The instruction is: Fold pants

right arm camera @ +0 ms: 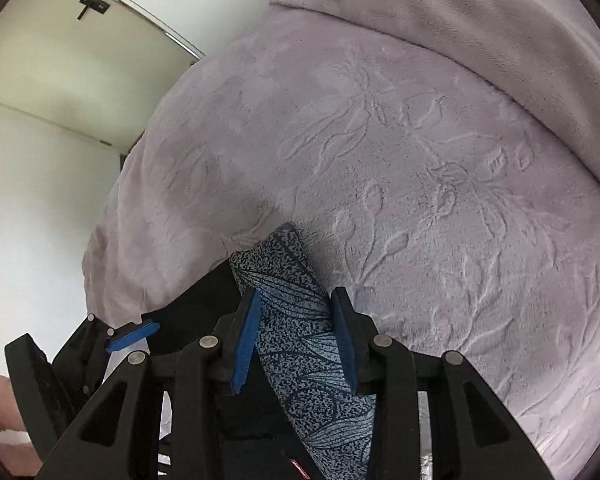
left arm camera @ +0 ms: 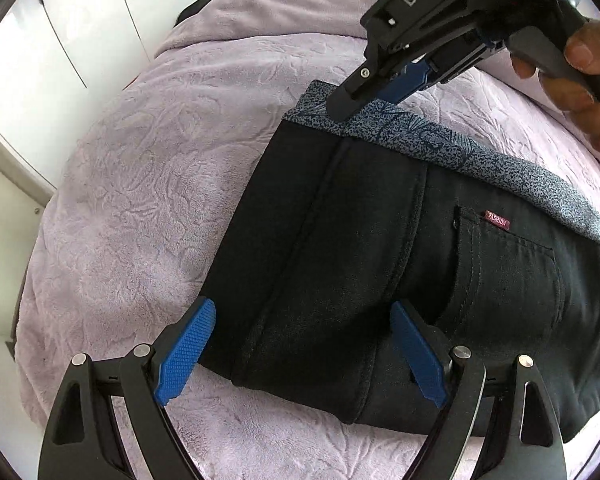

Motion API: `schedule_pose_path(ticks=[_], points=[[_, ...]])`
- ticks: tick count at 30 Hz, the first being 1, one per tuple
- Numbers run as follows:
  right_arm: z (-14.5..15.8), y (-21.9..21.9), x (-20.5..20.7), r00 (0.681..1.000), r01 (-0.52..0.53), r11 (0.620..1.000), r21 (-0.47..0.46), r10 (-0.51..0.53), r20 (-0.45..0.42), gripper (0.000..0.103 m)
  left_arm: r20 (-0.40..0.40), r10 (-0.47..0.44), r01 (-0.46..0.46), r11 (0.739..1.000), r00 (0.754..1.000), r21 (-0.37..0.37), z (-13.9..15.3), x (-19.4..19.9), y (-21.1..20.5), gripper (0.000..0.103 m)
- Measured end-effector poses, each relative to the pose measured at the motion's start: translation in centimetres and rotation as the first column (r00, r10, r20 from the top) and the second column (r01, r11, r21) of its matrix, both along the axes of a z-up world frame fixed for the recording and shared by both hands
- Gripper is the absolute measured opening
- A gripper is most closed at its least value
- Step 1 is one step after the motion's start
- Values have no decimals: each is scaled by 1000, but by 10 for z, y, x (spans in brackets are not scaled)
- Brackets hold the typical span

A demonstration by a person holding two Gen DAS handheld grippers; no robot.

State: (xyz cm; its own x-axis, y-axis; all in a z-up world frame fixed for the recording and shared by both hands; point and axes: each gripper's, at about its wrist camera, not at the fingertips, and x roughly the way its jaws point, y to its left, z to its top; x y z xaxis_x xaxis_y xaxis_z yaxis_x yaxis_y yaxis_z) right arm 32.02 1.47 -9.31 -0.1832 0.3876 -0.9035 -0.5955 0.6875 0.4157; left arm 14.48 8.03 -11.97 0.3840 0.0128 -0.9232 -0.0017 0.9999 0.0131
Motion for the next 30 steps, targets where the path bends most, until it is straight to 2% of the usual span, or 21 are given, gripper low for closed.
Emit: schedule_pose_path(ticks=[2, 4, 5, 6, 9, 11, 13, 16, 17, 18, 21, 23, 25, 26, 28, 29, 30], points=[[0, 2, 1, 1000, -12, 1000, 9, 12, -20, 39, 1, -1, 1, 1000, 1000, 1, 0, 0, 0, 90], [-2, 3, -2, 999, -32, 999, -15, 32, -33, 18, 1, -1, 1, 1000, 1000, 4, -1, 0, -1, 90], [-3, 6, -5, 999, -36, 999, -36, 35, -22, 12, -4, 7, -7, 1000, 1000, 6, 2, 0, -1, 90], [1, 8, -8, 999, -37, 999, -33, 37, -5, 10, -14, 22, -22, 1000, 1000, 8, 6, -1, 0, 90], [24, 16, -17, 997, -66, 998, 15, 65, 42, 8, 6, 59, -59, 998, 998, -8, 18, -6, 8, 90], [32, 20, -16, 995, -81, 996, 35, 79, 60, 8, -15, 65, -65, 998, 998, 15, 12, -5, 10, 90], [23, 17, -8, 997, -57, 998, 10, 57, 61, 8, -23, 59, -58, 998, 998, 23, 5, -5, 11, 90], [-9, 14, -3, 999, -9, 998, -64, 12, 46, 8, -20, 35, -34, 998, 999, 53, 12, -4, 7, 90], [-11, 11, -3, 998, 27, 998, -58, -24, 51, 9, -21, 39, -38, 998, 999, 56, 16, -3, 8, 90], [-8, 8, -2, 997, 54, 998, -46, -51, 55, 14, -12, 48, -47, 998, 999, 38, 23, -2, 10, 90], [18, -6, -1, 989, 116, 993, -12, -114, 91, 19, 34, 49, -49, 999, 998, 2, 43, 8, 11, 90], [40, -19, -2, 983, 128, 992, 6, -127, 136, 19, 32, 40, -40, 999, 999, -4, 44, 18, 7, 90], [49, -32, -9, 978, 165, 986, 22, -166, 128, 19, 3, 50, -50, 999, 999, 11, 33, 28, 5, 90], [49, -40, -13, 976, 191, 981, 35, -194, 96, 19, -21, 59, -58, 998, 998, 25, 25, 32, 5, 90], [35, -38, -37, 974, 222, 974, 42, -223, 24, 19, -52, 76, -76, 997, 996, -7, 11, 34, 9, 91], [22, -40, -45, 974, 226, 974, 1, -226, 12, 19, -49, 92, -93, 996, 995, -14, 10, 34, 13, 98], [6, -41, -52, 973, 229, 971, -73, -227, 40, 18, -56, 96, -96, 995, 994, -9, 8, 35, 13, 101]])
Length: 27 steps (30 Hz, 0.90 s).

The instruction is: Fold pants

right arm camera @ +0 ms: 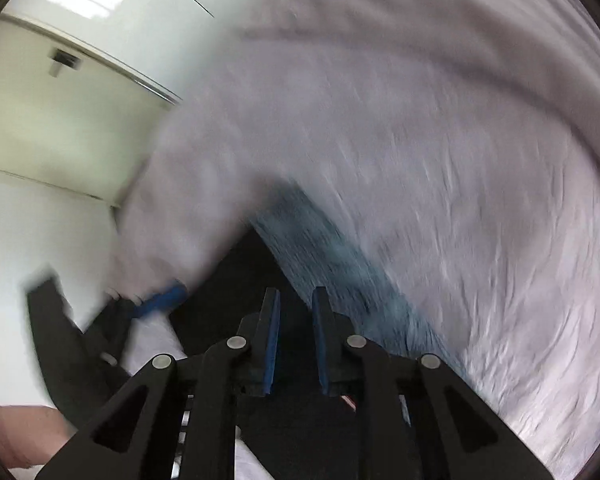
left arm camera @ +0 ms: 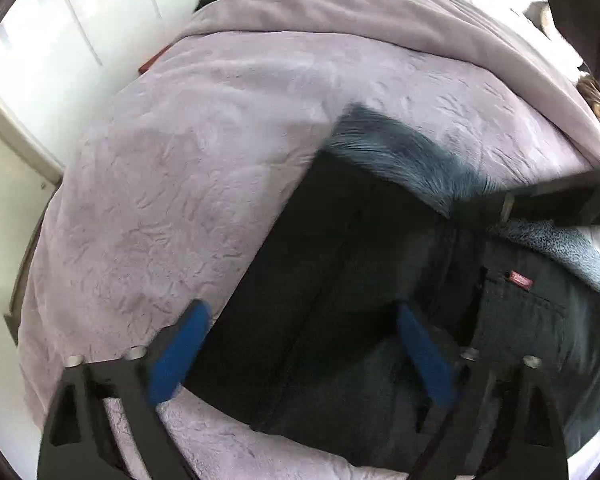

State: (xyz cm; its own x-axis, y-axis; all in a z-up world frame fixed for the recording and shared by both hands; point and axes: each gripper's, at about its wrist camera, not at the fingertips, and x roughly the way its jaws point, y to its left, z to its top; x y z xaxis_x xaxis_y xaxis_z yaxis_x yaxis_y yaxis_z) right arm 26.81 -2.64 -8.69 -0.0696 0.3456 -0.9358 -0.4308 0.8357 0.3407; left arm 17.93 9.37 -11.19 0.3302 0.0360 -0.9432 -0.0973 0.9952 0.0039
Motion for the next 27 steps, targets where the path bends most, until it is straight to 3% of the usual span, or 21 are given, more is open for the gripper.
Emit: schedule_pose_path(ticks=[2, 6, 7, 9, 11, 18, 22, 27], points=[[-26, -5, -3, 999, 43, 997, -64, -43, 7, 18, -30, -7, 7, 1000, 1000, -5, -2, 2, 1, 101], [-25, -41, 2, 950, 313, 946, 84, -310, -38, 25, -33, -10, 11, 999, 999, 30, 11, -3, -1, 101], [-19, -47, -2, 944, 329, 940, 93, -327, -38, 30, -38, -15, 17, 999, 999, 47, 14, -8, -2, 101], [-1, -59, -13, 950, 312, 948, 67, -313, 6, 56, -46, -24, 26, 999, 999, 47, 20, -16, -5, 101], [17, -75, -30, 952, 296, 954, 40, -298, 64, 64, -51, -33, 35, 999, 998, 38, 30, -22, -13, 101], [44, -155, -115, 913, 404, 914, -43, -401, 70, 69, -91, -109, 111, 994, 990, 21, 54, -52, -56, 101], [49, -204, -169, 857, 515, 855, -66, -514, 38, 69, -110, -190, 193, 981, 976, 20, 63, -75, -95, 101], [59, -260, -230, 746, 664, 744, -68, -665, 9, 69, -138, -301, 307, 952, 943, 18, 69, -99, -143, 100]])
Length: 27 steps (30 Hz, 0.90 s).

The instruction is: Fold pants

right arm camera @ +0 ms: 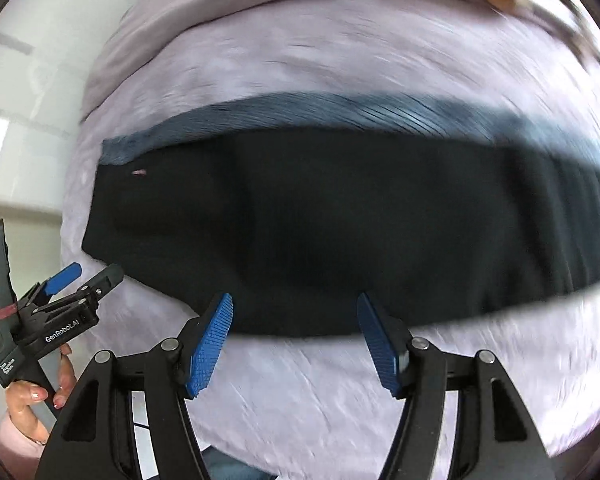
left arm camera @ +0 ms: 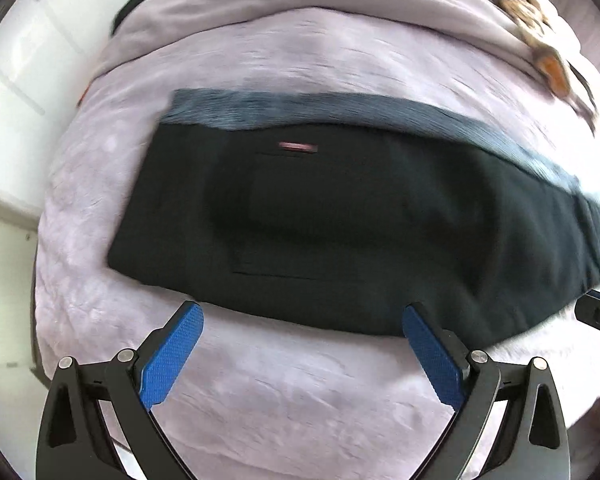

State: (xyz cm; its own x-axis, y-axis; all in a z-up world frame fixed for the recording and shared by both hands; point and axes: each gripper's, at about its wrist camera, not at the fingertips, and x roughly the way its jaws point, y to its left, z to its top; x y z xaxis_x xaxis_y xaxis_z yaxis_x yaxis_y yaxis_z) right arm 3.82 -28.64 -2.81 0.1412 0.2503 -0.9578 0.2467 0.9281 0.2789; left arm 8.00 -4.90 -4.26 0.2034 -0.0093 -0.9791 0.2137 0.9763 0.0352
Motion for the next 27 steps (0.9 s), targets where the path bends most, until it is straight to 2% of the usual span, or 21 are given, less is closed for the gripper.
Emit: schedule_pose_path(ticks=[7, 14, 22, 27], points=[[8, -63, -71, 981, 194, 981, 28, -195, 18, 69, -1, -152, 152, 988, 988, 21, 12, -19, -78, 101], [17, -133, -105, 947, 313, 948, 59, -316, 55, 69, -12, -260, 261, 965, 965, 42, 15, -31, -165, 101], [11, -225, -130, 911, 401, 912, 80, -407, 72, 71, -39, -319, 321, 945, 947, 64, 10, -43, -259, 101], [4, -290, -144, 870, 477, 872, 112, -486, 78, 71, -44, -324, 326, 943, 945, 70, 4, -44, -307, 101]])
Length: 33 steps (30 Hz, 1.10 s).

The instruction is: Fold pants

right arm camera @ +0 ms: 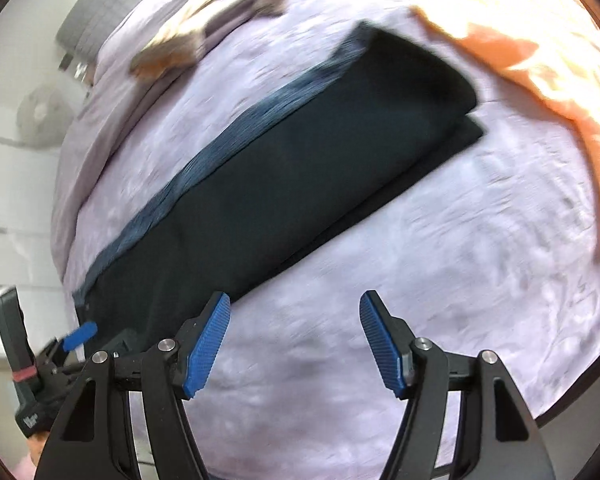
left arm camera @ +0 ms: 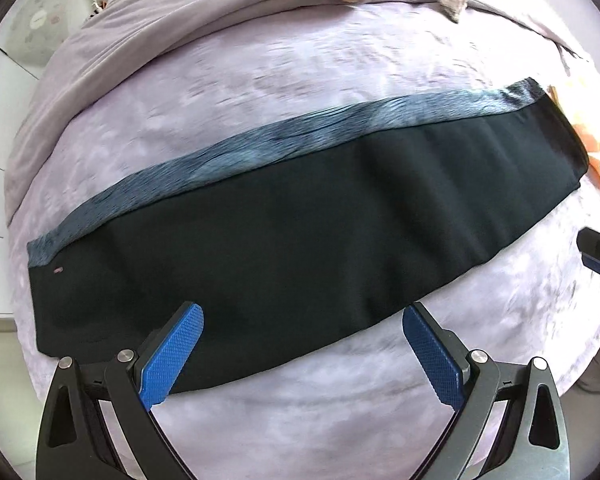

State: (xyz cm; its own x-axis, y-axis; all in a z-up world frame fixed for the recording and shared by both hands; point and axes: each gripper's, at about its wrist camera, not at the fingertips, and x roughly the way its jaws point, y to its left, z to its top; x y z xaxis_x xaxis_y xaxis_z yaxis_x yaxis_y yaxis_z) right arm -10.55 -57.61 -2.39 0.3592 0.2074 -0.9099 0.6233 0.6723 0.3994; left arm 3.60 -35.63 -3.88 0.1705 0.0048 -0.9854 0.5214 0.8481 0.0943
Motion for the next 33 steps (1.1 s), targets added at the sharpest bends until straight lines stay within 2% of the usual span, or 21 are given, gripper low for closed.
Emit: schedule_pose_path(ticks=[8, 10, 11, 12, 13, 14, 16, 17, 20, 22, 27, 33], points=[[-29, -97, -10, 976, 202, 977, 70, -207, 68, 71, 16, 30, -30, 999, 999, 29, -9, 9, -57, 101], [-36, -112, -6, 965, 238, 967, 95, -246, 92, 62, 19, 23, -23, 999, 1000, 42, -13, 12, -68, 101], [-42, -120, -5, 958, 260, 958, 124, -272, 96, 50, 22, 19, -20, 999, 1000, 43, -14, 14, -73, 101], [-46, -125, -4, 952, 276, 951, 142, -291, 94, 29, 31, 18, -20, 999, 999, 40, -13, 15, -77, 101], [-50, -130, -3, 947, 290, 944, 157, -307, 95, 17, 42, 18, -19, 999, 999, 34, -14, 17, -81, 101], [-51, -133, -3, 943, 299, 940, 167, -318, 102, 11, 49, 18, -19, 999, 999, 29, -15, 21, -83, 101], [-50, -135, -4, 939, 294, 940, 172, -318, 132, 9, 59, 22, -23, 999, 998, 31, -23, 28, -88, 101], [-48, -131, -4, 946, 277, 950, 147, -296, 134, 9, 57, 25, -27, 999, 998, 41, -29, 31, -88, 101], [-54, -127, -7, 963, 241, 966, 92, -249, 98, 9, 26, 33, -36, 996, 999, 84, -51, 35, -89, 101], [-60, -130, -16, 962, 252, 961, 114, -262, 79, 9, -3, 35, -34, 995, 999, 89, -63, 33, -86, 101], [-54, -133, -25, 956, 274, 953, 128, -284, 76, 10, 13, 11, -12, 996, 1000, 85, -64, 31, -85, 101], [-21, -125, -19, 964, 226, 974, 8, -225, 141, 10, 16, 14, -15, 996, 1000, 90, -66, 28, -87, 101]])
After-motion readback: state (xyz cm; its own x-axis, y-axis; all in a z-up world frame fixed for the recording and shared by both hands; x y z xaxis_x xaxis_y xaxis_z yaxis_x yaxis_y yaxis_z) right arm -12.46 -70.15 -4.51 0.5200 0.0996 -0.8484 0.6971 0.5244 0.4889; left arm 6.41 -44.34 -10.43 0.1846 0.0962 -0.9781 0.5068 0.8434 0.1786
